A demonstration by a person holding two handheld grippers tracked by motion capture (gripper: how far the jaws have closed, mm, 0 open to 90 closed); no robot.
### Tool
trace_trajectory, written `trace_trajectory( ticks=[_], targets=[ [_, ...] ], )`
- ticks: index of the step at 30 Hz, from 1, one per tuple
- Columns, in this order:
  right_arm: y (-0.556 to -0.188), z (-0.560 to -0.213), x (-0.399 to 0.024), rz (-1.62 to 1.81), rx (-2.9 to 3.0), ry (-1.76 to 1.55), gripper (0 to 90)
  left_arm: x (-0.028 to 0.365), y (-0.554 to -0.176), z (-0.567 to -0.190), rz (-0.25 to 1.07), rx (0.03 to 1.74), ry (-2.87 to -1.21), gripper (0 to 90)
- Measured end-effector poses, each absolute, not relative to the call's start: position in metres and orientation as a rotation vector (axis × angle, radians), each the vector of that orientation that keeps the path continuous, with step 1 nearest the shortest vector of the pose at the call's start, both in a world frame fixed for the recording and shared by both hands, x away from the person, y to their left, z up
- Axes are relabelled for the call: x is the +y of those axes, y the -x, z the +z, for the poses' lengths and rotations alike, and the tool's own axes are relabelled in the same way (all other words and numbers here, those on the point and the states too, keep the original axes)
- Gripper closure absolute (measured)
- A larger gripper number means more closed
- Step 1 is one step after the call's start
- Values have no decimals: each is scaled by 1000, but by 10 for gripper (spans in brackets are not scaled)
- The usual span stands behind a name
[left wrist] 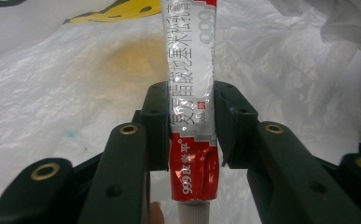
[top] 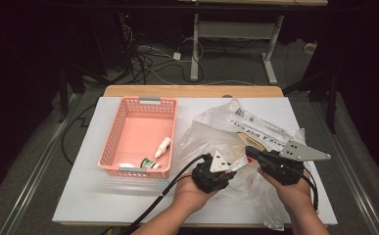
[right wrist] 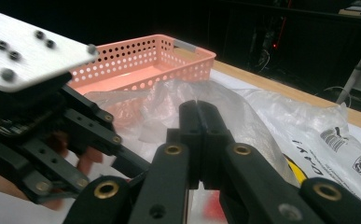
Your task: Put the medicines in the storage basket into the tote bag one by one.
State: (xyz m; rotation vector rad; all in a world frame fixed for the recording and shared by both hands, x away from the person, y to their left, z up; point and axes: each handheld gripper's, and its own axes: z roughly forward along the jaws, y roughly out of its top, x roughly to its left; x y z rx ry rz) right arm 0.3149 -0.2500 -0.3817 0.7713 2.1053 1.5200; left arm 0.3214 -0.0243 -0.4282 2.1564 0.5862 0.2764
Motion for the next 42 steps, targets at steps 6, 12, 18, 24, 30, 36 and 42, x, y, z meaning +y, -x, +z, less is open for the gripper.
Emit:
trace_trajectory(
  ticks=[6, 12, 18, 24, 30, 36, 42],
  targets=[
    [-317, -381, -252, 1533, 2097, -780, 900, -38, -331, -435, 302, 605, -2143, 664],
    [-319, -381, -254, 1537, 2090, -788, 900, -51, -342, -443, 320, 623, -2139, 664],
    [-321, -383, -257, 1534, 2087, -803, 900, -62, -350, -453, 353, 645, -2128, 664],
    [-322, -382, -258, 1537, 2082, -805, 900, -71, -356, -468, 358, 681, -2152, 664],
    [-321, -379, -259, 1543, 2072, -799, 900, -76, -360, -476, 356, 711, -2167, 663],
    [-320, -379, -260, 1543, 2070, -801, 900, -76, -362, -475, 357, 698, -2200, 661],
    [-320, -379, -260, 1541, 2072, -801, 900, -74, -361, -474, 346, 669, -2201, 552]
  ],
)
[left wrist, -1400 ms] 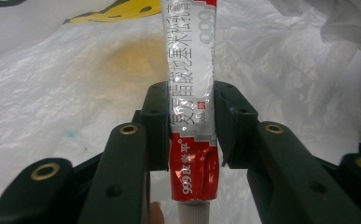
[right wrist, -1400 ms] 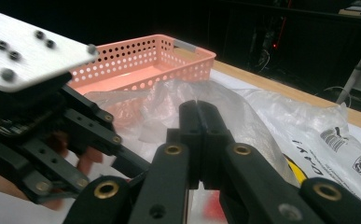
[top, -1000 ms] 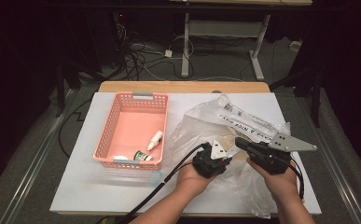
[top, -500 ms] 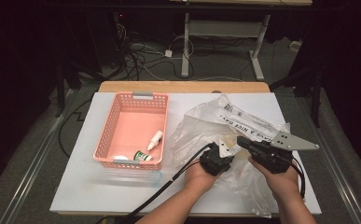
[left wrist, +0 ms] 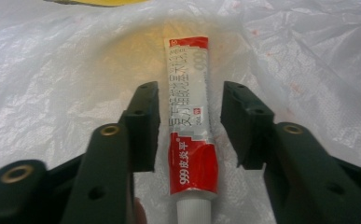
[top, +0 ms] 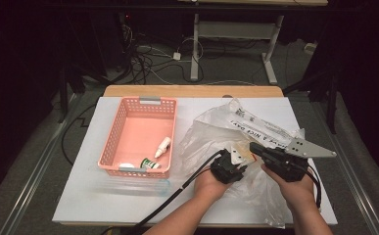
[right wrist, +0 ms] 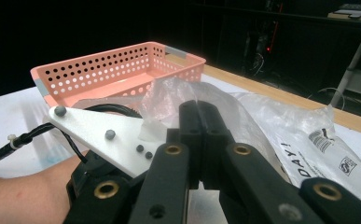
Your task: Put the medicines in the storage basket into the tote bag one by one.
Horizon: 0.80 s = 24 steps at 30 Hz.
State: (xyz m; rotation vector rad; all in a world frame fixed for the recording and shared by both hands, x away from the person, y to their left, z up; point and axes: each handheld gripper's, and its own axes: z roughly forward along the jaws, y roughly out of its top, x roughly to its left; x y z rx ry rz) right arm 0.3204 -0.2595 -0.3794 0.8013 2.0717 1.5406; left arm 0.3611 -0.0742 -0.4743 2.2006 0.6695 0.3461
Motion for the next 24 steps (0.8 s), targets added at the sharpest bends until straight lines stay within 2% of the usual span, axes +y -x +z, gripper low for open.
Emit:
trace_trajectory(
  ticks=[2, 7, 12, 17, 24],
  targets=[
    [-321, -379, -260, 1541, 2073, -798, 900, -74, -359, -474, 336, 662, -2190, 507],
    [-320, -380, -261, 1541, 2071, -806, 900, -67, -349, -467, 303, 637, -2149, 462],
    [-320, -380, -261, 1539, 2071, -802, 900, -55, -337, -461, 196, 603, -2083, 393],
    [-319, -379, -261, 1535, 2070, -804, 900, -46, -321, -455, 144, 542, -2079, 326],
    [-319, -380, -261, 1529, 2074, -810, 900, -27, -303, -444, 104, 502, -2059, 186]
  ],
)
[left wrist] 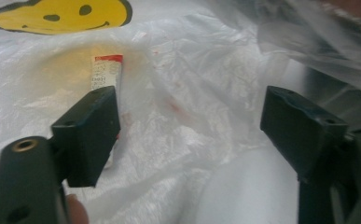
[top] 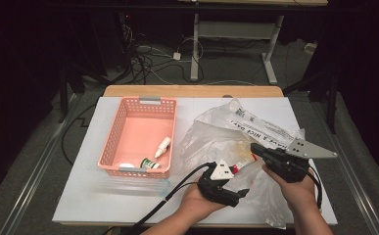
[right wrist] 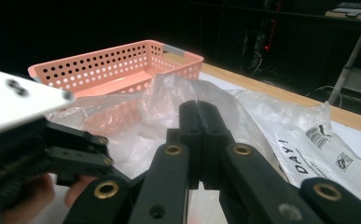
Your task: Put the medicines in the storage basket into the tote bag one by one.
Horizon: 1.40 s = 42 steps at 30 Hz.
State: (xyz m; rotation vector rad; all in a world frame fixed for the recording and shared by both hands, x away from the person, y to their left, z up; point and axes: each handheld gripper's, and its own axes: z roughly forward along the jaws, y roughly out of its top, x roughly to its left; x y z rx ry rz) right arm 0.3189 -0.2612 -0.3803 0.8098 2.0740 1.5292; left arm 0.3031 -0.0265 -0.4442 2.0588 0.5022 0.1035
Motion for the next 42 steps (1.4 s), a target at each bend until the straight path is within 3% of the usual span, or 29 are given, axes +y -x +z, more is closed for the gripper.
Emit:
trace_trajectory(
  ticks=[9, 27, 42],
  targets=[
    [-319, -382, -260, 1517, 2079, -816, 900, -7, -289, -439, 112, 504, -2077, 0],
    [-319, -384, -261, 1512, 2082, -823, 900, 47, -278, -403, 159, 514, -2018, 0],
    [-319, -385, -262, 1507, 2085, -816, 900, 102, -304, -403, 280, 686, -2000, 0]
  ],
)
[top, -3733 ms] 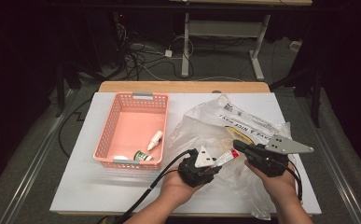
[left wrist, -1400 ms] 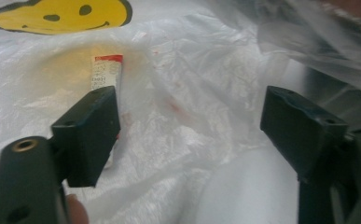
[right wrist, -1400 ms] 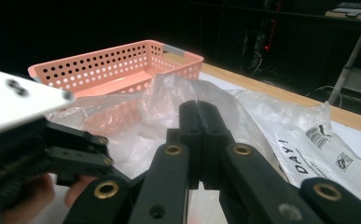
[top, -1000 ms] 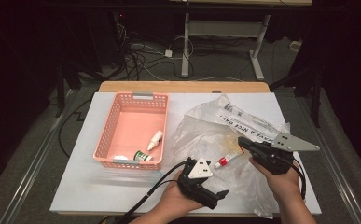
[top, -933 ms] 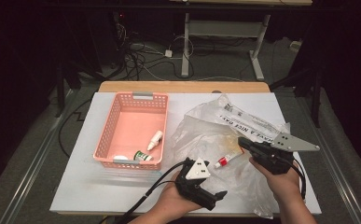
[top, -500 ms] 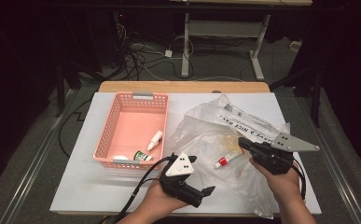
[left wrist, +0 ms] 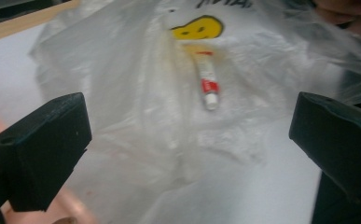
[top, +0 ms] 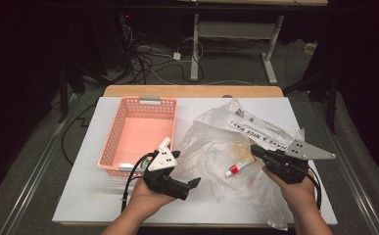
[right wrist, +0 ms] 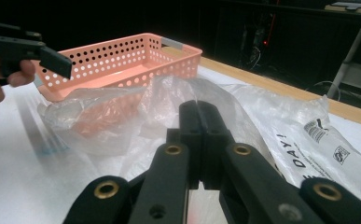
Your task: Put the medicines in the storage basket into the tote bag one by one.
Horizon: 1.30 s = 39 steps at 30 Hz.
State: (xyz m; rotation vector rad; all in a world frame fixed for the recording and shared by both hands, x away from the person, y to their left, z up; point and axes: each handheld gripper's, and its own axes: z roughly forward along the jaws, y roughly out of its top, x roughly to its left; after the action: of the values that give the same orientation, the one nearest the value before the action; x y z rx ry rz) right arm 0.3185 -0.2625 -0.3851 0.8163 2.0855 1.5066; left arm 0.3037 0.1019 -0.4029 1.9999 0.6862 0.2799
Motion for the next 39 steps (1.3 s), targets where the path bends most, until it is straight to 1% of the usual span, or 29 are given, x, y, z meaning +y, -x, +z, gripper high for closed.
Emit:
trace_trajectory(
  ticks=[11, 27, 33, 39],
  targets=[
    [-318, -385, -263, 1505, 2085, -814, 900, 138, -323, -406, 358, 820, -2003, 0],
    [-317, -385, -264, 1501, 2088, -811, 900, 189, -337, -407, 414, 980, -1962, 0],
    [-317, -385, -264, 1500, 2089, -811, 900, 203, -341, -409, 409, 1028, -1948, 0],
    [-317, -386, -263, 1498, 2093, -813, 900, 202, -343, -412, 381, 1050, -1962, 4]
  ],
)
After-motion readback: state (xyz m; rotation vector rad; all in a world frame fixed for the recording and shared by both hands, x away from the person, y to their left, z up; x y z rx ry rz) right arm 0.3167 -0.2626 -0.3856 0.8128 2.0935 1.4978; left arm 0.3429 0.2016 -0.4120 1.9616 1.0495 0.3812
